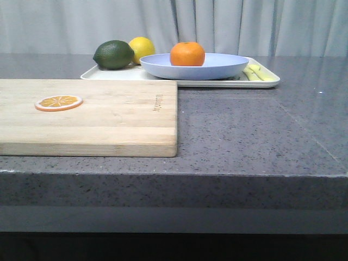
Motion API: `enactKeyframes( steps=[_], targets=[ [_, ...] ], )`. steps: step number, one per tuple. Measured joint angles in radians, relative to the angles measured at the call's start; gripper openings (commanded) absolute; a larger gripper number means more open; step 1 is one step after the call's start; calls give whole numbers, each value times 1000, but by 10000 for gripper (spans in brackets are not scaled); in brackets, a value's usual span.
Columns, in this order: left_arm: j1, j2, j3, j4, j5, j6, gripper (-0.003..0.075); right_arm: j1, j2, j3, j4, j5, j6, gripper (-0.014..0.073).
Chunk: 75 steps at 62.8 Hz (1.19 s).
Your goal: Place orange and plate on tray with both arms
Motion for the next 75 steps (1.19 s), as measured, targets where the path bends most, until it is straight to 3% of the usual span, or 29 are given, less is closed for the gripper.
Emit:
enactKeyframes(
  steps=[9, 23, 75],
  targets=[
    [0, 0, 0, 0, 0, 0, -20, -8, -89, 171, 15, -162, -2, -118],
    [0, 0, 0, 0, 0, 0, -20, -38, -139, 300, 15, -294, -2, -118],
    [0, 0, 0, 0, -2, 0, -20, -50, -140, 313, 15, -309, -2, -118]
  ],
)
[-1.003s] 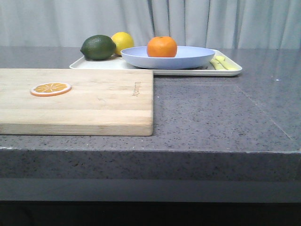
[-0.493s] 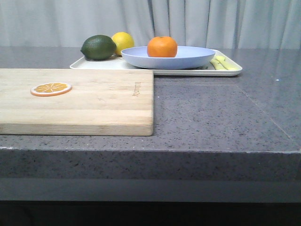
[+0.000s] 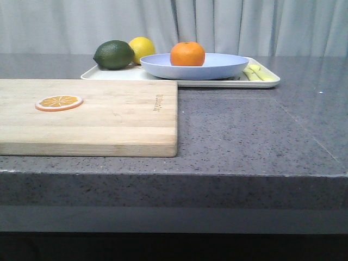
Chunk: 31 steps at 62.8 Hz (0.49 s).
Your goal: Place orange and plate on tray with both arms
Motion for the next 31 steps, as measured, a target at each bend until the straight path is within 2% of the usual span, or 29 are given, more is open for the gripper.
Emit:
enactKeyframes(
  steps=[20, 31],
  targets=[
    [2, 0, 0, 0, 0, 0, -20, 0, 0, 0, 0, 0, 0, -118],
    [59, 0, 0, 0, 0, 0, -20, 0, 0, 0, 0, 0, 0, -118]
  ],
)
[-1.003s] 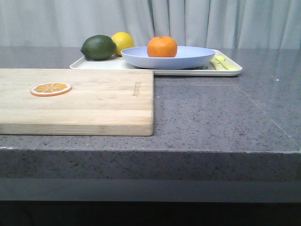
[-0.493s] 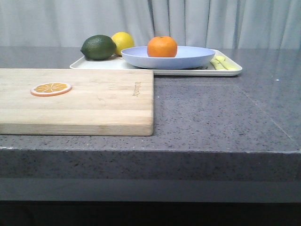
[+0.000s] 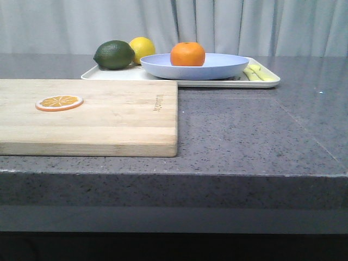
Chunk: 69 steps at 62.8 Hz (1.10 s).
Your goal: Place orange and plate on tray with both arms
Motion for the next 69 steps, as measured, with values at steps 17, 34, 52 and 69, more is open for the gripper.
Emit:
enactKeyframes(
  steps=[17, 34, 52, 69],
  targets=[
    [15, 0, 0, 31, 2, 0, -20, 0, 0, 0, 0, -1, 0, -118],
    [11, 0, 0, 44, 4, 0, -20, 0, 0, 0, 0, -1, 0, -118],
    [-25, 0, 0, 45, 7, 0, -20, 0, 0, 0, 0, -1, 0, -118],
    [-25, 0, 0, 45, 7, 0, -20, 0, 0, 0, 0, -1, 0, -118]
  ],
)
